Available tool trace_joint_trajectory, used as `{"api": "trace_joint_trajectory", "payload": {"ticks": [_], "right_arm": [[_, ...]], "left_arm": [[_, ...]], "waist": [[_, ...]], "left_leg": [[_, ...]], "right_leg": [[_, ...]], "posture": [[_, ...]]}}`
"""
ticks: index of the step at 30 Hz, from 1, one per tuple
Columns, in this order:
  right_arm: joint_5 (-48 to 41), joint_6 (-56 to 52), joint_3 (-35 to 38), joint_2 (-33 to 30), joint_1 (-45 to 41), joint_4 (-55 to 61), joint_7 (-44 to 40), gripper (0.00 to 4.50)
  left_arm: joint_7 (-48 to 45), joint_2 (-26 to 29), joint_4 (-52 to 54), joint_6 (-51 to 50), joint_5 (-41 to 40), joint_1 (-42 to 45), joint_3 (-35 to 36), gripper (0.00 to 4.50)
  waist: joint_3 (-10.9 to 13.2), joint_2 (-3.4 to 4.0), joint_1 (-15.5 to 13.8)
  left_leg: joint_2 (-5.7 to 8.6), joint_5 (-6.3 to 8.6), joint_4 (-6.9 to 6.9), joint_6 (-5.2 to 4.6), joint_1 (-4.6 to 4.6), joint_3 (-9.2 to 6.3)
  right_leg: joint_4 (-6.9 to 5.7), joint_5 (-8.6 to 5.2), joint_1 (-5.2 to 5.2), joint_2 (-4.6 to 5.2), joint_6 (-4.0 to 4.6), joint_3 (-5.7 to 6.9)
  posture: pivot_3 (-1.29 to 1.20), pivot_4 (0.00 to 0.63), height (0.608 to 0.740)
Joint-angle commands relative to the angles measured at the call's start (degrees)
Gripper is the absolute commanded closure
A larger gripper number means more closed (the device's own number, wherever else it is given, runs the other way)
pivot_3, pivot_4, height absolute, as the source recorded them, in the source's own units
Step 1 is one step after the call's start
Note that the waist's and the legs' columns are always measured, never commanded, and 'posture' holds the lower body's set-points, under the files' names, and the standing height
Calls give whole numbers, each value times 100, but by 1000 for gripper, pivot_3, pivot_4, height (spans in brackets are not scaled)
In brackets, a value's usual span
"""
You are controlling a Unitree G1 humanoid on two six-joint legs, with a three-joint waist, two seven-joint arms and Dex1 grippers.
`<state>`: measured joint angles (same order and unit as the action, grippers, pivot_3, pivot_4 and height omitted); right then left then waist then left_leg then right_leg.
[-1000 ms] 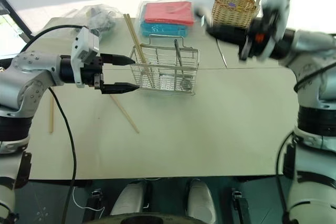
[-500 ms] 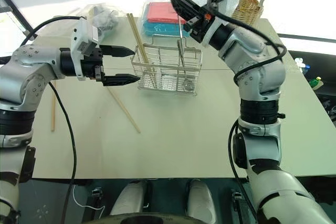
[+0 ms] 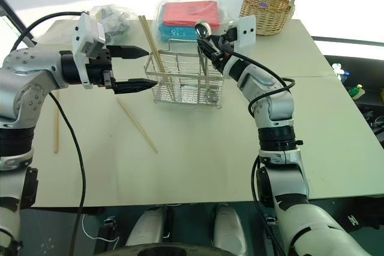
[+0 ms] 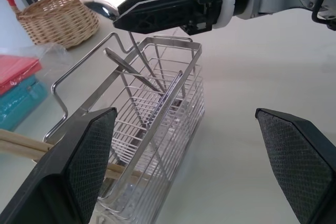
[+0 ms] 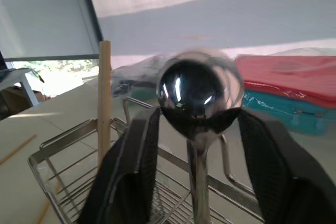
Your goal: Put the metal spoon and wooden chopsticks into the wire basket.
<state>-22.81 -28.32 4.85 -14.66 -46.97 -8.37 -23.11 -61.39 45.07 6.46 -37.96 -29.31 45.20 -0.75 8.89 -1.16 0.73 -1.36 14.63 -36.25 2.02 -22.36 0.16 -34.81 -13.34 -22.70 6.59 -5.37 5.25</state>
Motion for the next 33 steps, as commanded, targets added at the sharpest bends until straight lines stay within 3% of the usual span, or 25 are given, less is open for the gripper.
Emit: {"api": "trace_joint_trajectory", "payload": {"ticks": [1,6,13,17,21,26,33], "right_arm": [[-68,14,234,-149,-123,456,55,1066],[-166,-113,353,-472,-200,753,-99,1066],[-1467,-947,815,-1630,-881,1392,-1518,1066],[-2277,-1423,695,-2589,-340,2359,-2960,1066],[-2244,-1442,466,-2985,329,2854,-3280,1066],[-2123,-1419,293,-2947,854,3144,-3064,1066],[-1982,-1253,64,-3152,1464,3546,-3342,1066]], "left_arm": [[171,30,112,-33,-97,112,333,0],[364,-4,166,-126,-179,65,499,0],[1421,-97,73,-618,-505,75,1438,0],[2528,-271,-83,-1002,-547,14,2148,0],[3863,-449,-458,-1618,-285,-35,2653,0],[5170,-221,-1564,-2368,629,77,2522,0],[5768,-215,-3887,-2264,1390,1088,2084,0]], "waist": [[0,1,0],[0,-1,-5],[6,7,-2],[-2,-6,-16],[-4,-17,-14],[-4,-19,-11],[-10,-66,-150]], "left_leg": [[0,0,0,0,0,0],[0,0,0,0,0,0],[-1,0,4,0,0,2],[-3,3,7,-5,6,-2],[-4,3,1,-5,24,-1],[-3,3,2,-4,30,3],[0,3,3,-2,7,-3]], "right_leg": [[0,0,0,0,0,0],[0,0,-1,0,0,-1],[-2,0,-7,-1,0,-5],[2,-1,3,-4,-1,-4],[49,0,36,-1,-4,-2],[40,0,31,-1,-3,-3],[31,1,19,-1,-3,5]], "posture": [[0,150,703],[0,150,703],[0,150,703],[0,150,703],[0,150,703],[0,150,703],[0,150,703]]}}
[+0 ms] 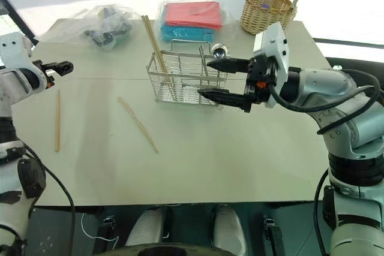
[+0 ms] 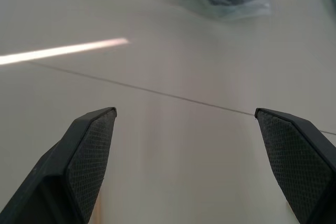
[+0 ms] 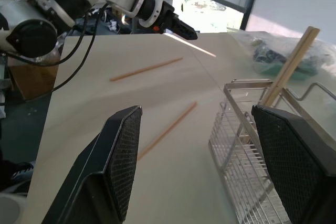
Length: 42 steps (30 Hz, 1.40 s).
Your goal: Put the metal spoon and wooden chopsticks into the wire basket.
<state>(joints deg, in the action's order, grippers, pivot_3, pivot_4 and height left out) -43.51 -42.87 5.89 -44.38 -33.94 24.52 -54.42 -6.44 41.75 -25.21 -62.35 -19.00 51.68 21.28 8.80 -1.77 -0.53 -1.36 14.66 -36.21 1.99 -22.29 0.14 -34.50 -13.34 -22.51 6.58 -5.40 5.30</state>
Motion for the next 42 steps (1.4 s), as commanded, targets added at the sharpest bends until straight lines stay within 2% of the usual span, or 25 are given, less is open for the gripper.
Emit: {"api": "trace_joint_trajectory", "payload": {"ticks": [1,6,10,18,25,28,35,42], "right_arm": [[97,224,-57,-229,251,295,-278,1066],[148,279,-53,-355,687,504,-303,1066],[97,267,55,-390,941,694,-212,1066],[-6,197,296,-487,1173,846,44,1066],[-74,197,358,-411,1090,807,295,1066],[-104,193,357,-417,1039,752,353,1008],[-124,199,364,-453,1014,725,376,1008],[-99,245,369,-477,1075,694,346,1008]], "left_arm": [[271,124,-1050,320,487,574,-243,0],[392,161,-2616,1133,934,1125,-467,0],[297,187,-3297,1304,1064,1318,-580,0],[383,254,-4036,1754,1320,1368,-714,0],[301,172,-4424,1702,1251,1179,-604,0],[269,109,-4553,1588,1135,1104,-479,835],[341,77,-4583,1556,1070,1101,-352,4453],[446,90,-4541,1459,1003,1209,-241,4488]], "waist": [[-1,-6,-29],[0,-14,-22],[0,-16,-12],[-1,-23,-20],[-1,-25,-21],[-2,-25,-22],[-3,-24,2],[-3,-24,-5]], "left_leg": [[1,0,0,0,0,0],[12,0,2,1,-1,1],[10,0,3,1,-1,2],[9,0,1,2,-1,3],[9,0,1,2,-1,4],[10,0,1,2,-1,4],[9,0,4,2,9,10],[8,0,2,2,11,13]], "right_leg": [[1,0,1,1,0,0],[17,2,-1,13,-4,0],[14,2,-3,12,-4,1],[13,2,-4,13,-5,1],[13,2,-4,15,-5,1],[12,2,-3,17,-5,1],[5,2,-3,18,-5,1],[4,2,-1,19,-5,1]], "posture": [[0,150,703],[0,150,703],[0,150,703],[0,150,703],[0,150,703],[0,150,703],[0,150,703],[0,150,703]]}}
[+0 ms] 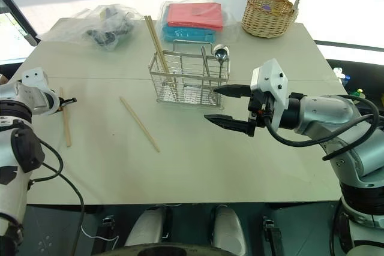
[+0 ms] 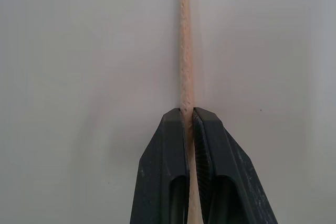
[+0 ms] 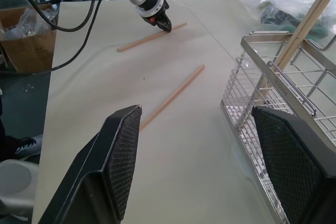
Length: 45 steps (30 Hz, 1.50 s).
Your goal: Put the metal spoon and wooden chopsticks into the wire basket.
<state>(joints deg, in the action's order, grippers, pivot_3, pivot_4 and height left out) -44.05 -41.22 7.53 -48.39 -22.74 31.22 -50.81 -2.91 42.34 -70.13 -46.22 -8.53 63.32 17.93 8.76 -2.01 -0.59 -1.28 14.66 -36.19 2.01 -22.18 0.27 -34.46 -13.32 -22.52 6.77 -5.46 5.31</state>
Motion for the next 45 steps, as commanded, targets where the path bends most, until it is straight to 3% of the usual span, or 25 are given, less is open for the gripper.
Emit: {"api": "trace_joint_trajectory", "payload": {"ticks": [1,7,14,18,24,34,45], "right_arm": [[-31,84,206,-81,-45,13,-16,1008],[-36,62,265,-76,-17,-11,35,1008],[-223,-137,399,-33,83,132,277,1008],[-336,-228,464,-37,150,256,405,1008],[-387,-254,477,8,305,448,632,1008],[-659,-334,791,38,627,745,1142,1008],[-938,-346,1011,-72,837,895,1367,1008]], "left_arm": [[95,32,-20,-161,-93,79,146,4488],[-224,-60,538,253,-481,379,474,4488],[-1408,-544,2891,1964,-1810,754,1358,4488],[-1609,-1076,3991,2295,-2418,968,1451,4488],[-1611,-2248,5092,2041,-2777,966,786,4488],[-2258,-2865,4872,2893,-1941,492,-451,4488],[-2515,-3387,4239,4124,-1221,-265,-980,4488]], "waist": [[0,0,2],[0,-8,-28],[9,-50,-17],[5,-28,-9],[6,-29,-73],[8,-14,-16],[8,-13,-50]], "left_leg": [[0,0,0,0,0,0],[0,0,-2,0,-6,-4],[-2,-4,-5,9,-28,-16],[-2,-10,0,19,-13,5],[-2,-5,-21,8,-10,-8],[-1,0,-21,-1,-11,-5],[0,3,-27,-8,-20,-9]], "right_leg": [[0,0,0,0,0,0],[0,0,-1,0,0,1],[13,5,-3,4,-4,12],[19,8,9,8,-8,9],[21,9,25,4,-11,12],[21,10,19,1,-12,11],[30,10,21,1,-12,11]], "posture": [[0,150,703],[0,150,703],[0,150,703],[0,150,703],[0,150,703],[0,150,703],[0,150,703]]}}
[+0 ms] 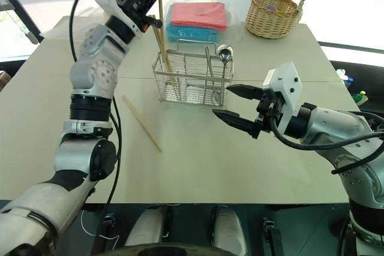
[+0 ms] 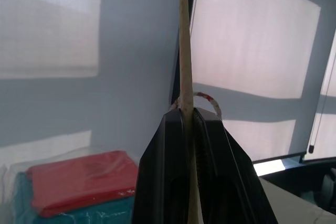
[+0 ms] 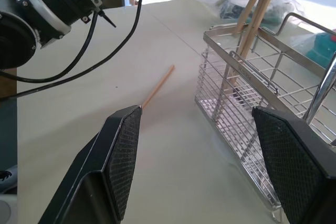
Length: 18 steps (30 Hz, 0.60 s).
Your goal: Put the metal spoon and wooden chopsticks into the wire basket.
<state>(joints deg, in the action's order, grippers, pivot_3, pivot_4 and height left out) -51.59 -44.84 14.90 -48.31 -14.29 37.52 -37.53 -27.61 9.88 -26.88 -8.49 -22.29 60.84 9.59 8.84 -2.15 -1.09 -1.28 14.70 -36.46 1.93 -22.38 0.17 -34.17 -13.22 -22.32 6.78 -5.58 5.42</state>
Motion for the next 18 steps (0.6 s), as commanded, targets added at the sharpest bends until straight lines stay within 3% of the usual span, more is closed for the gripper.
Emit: {"api": "trace_joint_trajectory", "payload": {"ticks": [1,9,10,12,17,18], "right_arm": [[-207,13,280,-88,-3,269,55,1008],[-221,9,235,-81,-47,247,163,1008],[-220,11,231,-83,-49,242,165,1008],[-210,19,235,-91,-43,223,148,1008],[-150,47,183,-89,-102,94,89,1008],[-124,58,151,-81,-124,61,74,1008]], "left_arm": [[-50,-195,-125,414,186,-50,-160,4488],[-54,-311,-343,606,438,-380,-279,4488],[-78,-322,-253,536,396,-421,-266,3705],[-106,-327,-8,347,308,-493,-254,2895],[-98,-173,915,-361,22,-668,-179,260],[-52,-106,1159,-588,-95,-677,-116,260]], "waist": [[0,0,-5],[-1,2,30],[-1,2,26],[-1,2,23],[0,2,20],[0,3,22]], "left_leg": [[0,1,-1,-1,-1,0],[-1,3,0,-4,1,-1],[-2,3,0,-5,1,-1],[-2,3,-1,-5,0,-2],[-2,3,-1,-5,-2,-3],[-2,3,-1,-5,-2,-3]], "right_leg": [[0,0,0,0,0,0],[-2,0,-3,-1,0,0],[-3,0,-3,-2,0,0],[-2,0,-3,-1,0,0],[-2,0,-2,-1,0,0],[-2,0,-2,-1,0,0]], "posture": [[0,150,703],[0,150,703],[0,150,703],[0,150,703],[0,150,703],[0,150,703]]}}
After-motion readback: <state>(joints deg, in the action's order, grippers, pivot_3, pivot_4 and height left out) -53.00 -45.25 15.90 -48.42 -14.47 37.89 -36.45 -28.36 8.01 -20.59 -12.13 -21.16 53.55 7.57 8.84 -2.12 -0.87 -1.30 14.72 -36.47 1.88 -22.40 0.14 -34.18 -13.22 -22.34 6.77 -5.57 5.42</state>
